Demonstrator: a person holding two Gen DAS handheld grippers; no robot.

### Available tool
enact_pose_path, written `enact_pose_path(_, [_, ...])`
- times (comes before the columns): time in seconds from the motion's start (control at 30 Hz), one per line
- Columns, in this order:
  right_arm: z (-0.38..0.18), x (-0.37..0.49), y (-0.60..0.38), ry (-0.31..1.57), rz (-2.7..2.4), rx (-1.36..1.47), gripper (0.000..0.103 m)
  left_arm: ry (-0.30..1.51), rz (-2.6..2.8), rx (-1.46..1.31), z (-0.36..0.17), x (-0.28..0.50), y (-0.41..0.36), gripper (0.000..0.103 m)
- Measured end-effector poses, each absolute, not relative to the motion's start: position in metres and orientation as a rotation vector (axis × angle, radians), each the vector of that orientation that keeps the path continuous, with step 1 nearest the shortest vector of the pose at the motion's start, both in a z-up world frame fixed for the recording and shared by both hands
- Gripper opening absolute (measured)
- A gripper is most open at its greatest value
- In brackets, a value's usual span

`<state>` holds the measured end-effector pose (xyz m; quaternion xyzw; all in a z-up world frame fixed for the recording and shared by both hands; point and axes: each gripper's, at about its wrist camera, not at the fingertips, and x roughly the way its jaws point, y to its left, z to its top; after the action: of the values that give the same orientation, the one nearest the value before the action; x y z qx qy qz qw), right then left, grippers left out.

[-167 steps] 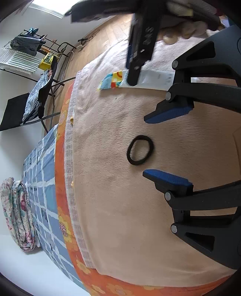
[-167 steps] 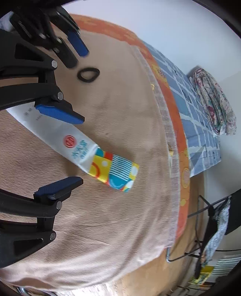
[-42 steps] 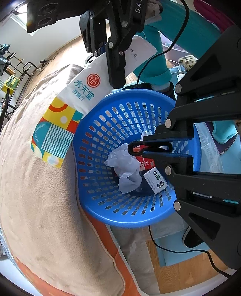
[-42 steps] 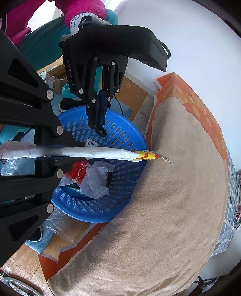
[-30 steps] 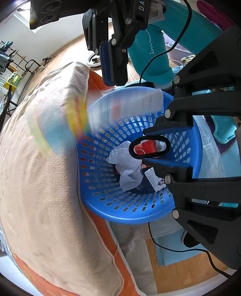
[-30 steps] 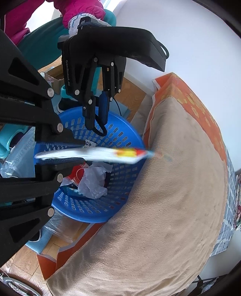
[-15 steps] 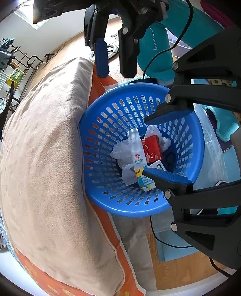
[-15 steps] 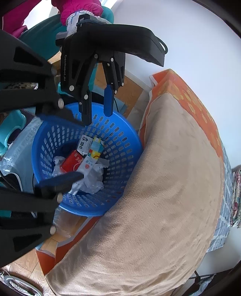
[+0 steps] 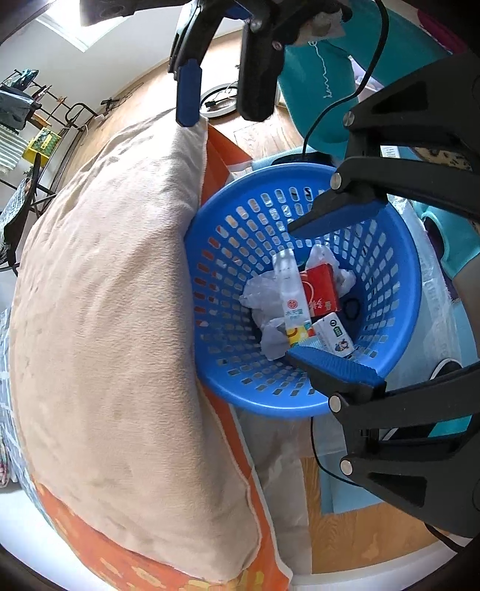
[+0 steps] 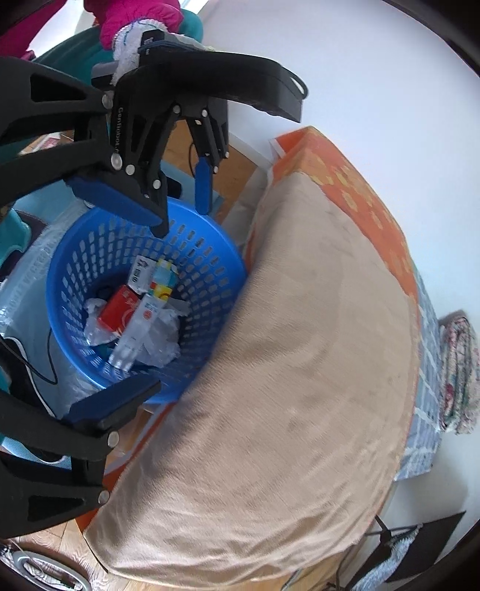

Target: Collect trash

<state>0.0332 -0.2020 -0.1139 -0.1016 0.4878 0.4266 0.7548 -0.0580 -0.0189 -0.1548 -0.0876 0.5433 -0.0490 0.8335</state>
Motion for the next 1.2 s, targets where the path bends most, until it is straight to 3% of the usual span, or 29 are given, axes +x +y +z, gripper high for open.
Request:
enact_pose_path(0.33, [-0.076, 0.050, -0.216, 0.932, 0.859, -0.158, 0.087, 1.086, -0.070, -0.208, -0.123, -0.036, -0.011, 0.063])
enact_pose_path(0.83, [-0.009, 0.068, -0.226, 0.707, 0.787, -0.098, 0.090, 0.861, -0.047, -0.198, -0.033, 0.001, -0.007, 0.063])
enact_pose_path(0.9, [0.002, 0.069, -0.229, 0.661, 0.773, -0.084, 0.103, 0.827, -0.041, -0.195, -0.020, 0.003, -0.007, 0.070])
enact_pose_path(0.97, [0.013, 0.069, -0.236, 0.607, 0.752, -0.058, 0.103, 0.778, -0.033, -0.197, -0.006, 0.004, -0.006, 0.078])
enact_pose_path(1.2, [0.027, 0.082, -0.244, 0.576, 0.706, 0.006, 0.103, 0.669, 0.000, -0.137, 0.032, 0.006, -0.005, 0.081])
